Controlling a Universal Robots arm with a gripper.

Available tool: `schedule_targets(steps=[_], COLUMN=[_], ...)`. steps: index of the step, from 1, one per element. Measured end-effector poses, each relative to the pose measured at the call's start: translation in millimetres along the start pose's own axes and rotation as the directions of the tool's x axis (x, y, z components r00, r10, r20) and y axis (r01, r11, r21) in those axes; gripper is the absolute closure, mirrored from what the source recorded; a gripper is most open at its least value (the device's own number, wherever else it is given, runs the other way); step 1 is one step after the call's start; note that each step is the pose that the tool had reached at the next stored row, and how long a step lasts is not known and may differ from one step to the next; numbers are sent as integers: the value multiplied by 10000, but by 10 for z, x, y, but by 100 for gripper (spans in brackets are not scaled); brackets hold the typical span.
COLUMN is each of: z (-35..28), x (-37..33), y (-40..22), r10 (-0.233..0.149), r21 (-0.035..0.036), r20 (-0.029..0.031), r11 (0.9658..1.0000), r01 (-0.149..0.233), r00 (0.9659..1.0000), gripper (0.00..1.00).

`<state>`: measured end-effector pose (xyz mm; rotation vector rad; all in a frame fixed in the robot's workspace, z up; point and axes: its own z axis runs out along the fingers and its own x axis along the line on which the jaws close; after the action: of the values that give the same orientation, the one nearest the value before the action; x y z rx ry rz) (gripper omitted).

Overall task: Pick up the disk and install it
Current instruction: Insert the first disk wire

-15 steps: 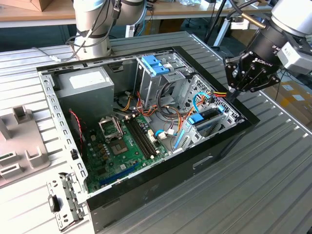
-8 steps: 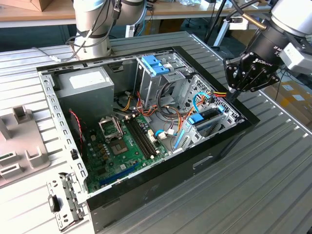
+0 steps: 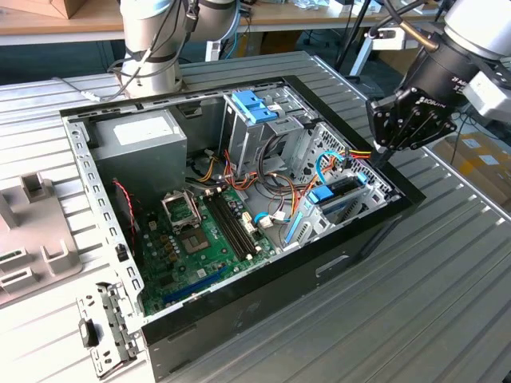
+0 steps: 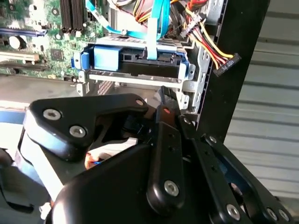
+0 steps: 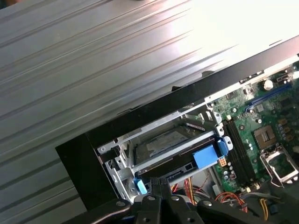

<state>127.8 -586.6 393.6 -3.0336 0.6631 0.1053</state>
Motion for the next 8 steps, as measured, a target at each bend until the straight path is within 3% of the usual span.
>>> schedule_targets(steps=[4,8], z=[0,11], x=[1,7], y=[0,-3], r10=[-430,-170], r21=[-32,-14], r20=[8,2], r11=[9991,9999], r01=[430,170], r00=[9991,9999], gripper=[89,89])
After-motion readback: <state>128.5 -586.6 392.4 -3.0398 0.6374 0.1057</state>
